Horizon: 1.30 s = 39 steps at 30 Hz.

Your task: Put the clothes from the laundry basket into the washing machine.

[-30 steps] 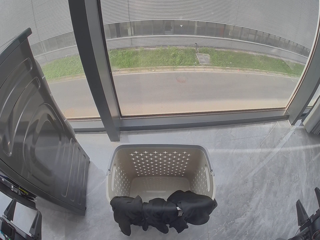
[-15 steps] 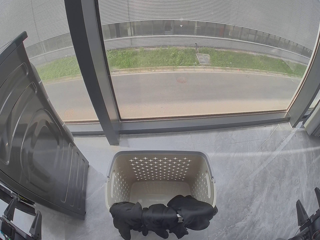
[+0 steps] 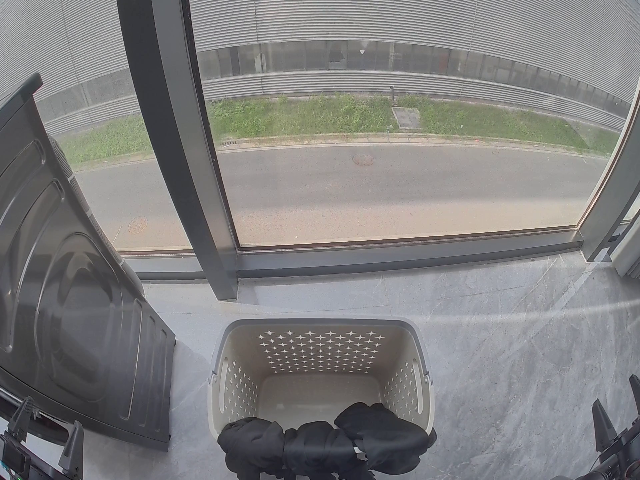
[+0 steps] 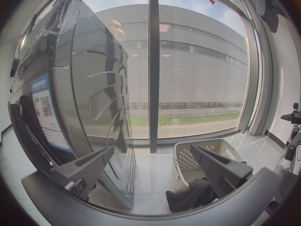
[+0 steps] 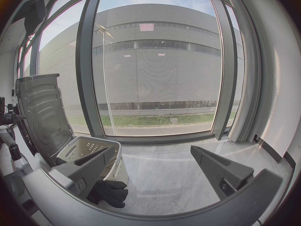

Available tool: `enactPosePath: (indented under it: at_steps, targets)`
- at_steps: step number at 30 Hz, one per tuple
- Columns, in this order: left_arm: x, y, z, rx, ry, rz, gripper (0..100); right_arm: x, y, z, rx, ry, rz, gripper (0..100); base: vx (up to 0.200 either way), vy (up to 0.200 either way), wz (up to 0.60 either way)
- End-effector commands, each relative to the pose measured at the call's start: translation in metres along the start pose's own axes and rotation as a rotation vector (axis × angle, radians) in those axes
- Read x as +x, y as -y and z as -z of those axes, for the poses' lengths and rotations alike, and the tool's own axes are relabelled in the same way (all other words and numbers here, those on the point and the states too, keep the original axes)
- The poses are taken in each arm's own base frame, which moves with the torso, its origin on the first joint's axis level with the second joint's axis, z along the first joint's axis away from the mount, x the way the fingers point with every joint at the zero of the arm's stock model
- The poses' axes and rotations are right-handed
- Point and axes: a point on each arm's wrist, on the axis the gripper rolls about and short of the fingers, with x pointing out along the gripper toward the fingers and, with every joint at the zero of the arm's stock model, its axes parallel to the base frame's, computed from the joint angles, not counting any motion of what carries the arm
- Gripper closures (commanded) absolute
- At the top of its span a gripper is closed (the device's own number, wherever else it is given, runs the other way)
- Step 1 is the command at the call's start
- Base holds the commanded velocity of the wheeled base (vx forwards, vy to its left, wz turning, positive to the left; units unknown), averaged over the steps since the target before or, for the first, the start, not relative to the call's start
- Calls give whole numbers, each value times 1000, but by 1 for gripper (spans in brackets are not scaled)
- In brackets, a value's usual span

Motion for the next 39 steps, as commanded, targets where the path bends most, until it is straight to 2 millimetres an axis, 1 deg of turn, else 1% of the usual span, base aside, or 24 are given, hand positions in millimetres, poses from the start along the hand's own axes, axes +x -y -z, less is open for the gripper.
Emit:
enactPosePath:
  at_steps: [1,20,26,39]
  targets:
    - [0,0,5,1,0,0,0,0,0,5,0,-1,0,0,0,0,0]
    - [0,0,5,-1,0,0,0,0,0,5,0,-1,1,0,0,0,0]
    - [0,0,5,-3,0,1,0,0,0,5,0,-1,0,0,200,0,0]
    - [0,0,5,-1,0,0,0,0,0,5,0,-1,1,0,0,0,0]
